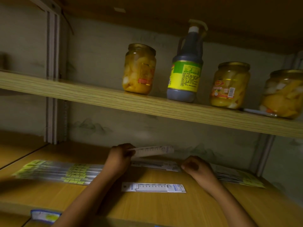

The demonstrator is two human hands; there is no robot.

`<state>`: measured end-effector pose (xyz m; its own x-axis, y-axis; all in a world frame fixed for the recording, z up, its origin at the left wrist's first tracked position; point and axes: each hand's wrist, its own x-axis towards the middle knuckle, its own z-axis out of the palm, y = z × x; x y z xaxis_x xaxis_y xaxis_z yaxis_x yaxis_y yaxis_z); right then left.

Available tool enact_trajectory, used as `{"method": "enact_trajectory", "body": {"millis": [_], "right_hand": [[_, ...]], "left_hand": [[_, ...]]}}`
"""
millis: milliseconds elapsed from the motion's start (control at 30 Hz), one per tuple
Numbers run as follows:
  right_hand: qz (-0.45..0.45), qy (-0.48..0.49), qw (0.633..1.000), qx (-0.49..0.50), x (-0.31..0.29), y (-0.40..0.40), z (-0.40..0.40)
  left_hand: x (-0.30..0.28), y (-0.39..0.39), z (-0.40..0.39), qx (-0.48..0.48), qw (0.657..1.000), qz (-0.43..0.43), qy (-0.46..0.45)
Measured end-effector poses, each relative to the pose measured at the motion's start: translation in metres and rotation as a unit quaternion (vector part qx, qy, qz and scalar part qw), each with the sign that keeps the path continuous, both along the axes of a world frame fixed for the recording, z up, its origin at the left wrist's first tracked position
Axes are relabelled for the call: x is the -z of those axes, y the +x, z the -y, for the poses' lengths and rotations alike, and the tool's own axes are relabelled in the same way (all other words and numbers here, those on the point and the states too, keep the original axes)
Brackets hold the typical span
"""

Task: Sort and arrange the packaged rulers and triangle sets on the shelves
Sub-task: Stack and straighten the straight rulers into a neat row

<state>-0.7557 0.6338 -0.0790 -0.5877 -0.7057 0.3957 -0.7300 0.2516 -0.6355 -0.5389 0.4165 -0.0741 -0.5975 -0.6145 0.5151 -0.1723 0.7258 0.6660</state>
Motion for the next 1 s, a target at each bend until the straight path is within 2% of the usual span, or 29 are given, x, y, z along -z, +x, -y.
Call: {"method": "enact_trajectory", "body": {"millis": [167,400,667,900,1000], "right_hand": [[0.01,-0.026,0.999,0.022,0.0,-0.002,0.0],[0.014,-0.035,0.999,0.038,0.002,-0.009,0.003],[-0.009,0.129,0.991,0.015,0.008,-0.026,0.043],[0.006,0.122,0.992,0.012,0.009,-0.037,0.057],[-0.015,0.142,0.989,0.021,0.017,-0.042,0.057]], "left_hand": [[-0.005,0.006,-0.008,0.043,0.995,-0.046,0.076],[-0.005,0.01,-0.016,0.08,0.99,-0.055,0.106],[-0.006,0.01,-0.013,0.06,0.992,-0.083,0.076],[-0.004,0.01,-0.011,0.05,0.989,-0.105,0.089],[-0.003,0.008,-0.01,0.048,0.99,-0.102,0.085]]}}
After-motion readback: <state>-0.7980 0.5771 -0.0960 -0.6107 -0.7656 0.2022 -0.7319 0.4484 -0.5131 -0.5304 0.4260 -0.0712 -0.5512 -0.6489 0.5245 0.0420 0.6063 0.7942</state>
